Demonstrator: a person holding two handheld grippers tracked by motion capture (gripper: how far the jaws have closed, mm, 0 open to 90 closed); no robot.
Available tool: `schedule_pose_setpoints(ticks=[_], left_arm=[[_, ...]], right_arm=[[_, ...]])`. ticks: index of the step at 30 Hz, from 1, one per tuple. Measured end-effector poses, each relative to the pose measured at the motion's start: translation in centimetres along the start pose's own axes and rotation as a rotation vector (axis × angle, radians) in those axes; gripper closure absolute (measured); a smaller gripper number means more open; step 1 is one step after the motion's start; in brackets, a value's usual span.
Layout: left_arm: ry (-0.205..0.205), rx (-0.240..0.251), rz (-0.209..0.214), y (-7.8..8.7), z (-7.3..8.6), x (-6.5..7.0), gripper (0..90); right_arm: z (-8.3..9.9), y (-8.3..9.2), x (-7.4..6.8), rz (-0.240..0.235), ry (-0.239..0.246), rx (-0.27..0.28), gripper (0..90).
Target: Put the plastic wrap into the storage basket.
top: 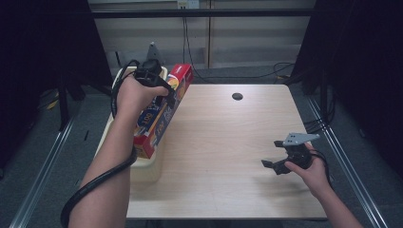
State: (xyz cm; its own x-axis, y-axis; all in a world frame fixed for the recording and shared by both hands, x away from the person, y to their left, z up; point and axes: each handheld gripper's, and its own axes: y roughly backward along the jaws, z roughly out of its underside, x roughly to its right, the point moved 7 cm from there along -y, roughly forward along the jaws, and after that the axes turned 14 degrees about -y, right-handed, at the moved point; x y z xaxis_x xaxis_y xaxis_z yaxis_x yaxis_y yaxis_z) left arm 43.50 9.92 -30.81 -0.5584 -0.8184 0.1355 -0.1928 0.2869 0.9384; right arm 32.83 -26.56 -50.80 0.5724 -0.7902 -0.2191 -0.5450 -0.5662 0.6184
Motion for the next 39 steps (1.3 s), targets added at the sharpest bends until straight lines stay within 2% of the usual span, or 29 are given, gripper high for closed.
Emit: schedule_pose_setpoints(ticks=[7, 14, 18, 22, 26, 39], left_arm=[[0.016, 0.007, -0.007, 0.9, 0.2, -0.7, 40.6], [0.051, 0.017, -0.019, 1.9, 0.6, -1.6, 40.6], [0.050, 0.012, -0.027, 2.4, 1.0, -2.2, 40.6], [0.068, 0.018, -0.025, 2.7, 1.4, -2.6, 40.6], [0.068, 0.021, -0.033, 3.2, 1.6, -3.1, 40.6], [0.104, 0.028, -0.050, 4.3, 2.4, -4.2, 40.6]], right_arm=[[0.0, 0.0, 0.0, 0.002, -0.001, -0.003, 4.8], [0.0, 0.0, 0.0, 0.003, 0.000, -0.003, 4.8], [0.0, -0.1, -0.1, -0.003, 0.000, -0.005, 4.8], [0.0, -0.1, -0.1, -0.001, 0.000, -0.003, 4.8], [0.0, -0.1, -0.1, 0.000, 0.002, -0.005, 4.9], [0.0, 0.0, 0.0, -0.002, 0.008, -0.004, 5.0]])
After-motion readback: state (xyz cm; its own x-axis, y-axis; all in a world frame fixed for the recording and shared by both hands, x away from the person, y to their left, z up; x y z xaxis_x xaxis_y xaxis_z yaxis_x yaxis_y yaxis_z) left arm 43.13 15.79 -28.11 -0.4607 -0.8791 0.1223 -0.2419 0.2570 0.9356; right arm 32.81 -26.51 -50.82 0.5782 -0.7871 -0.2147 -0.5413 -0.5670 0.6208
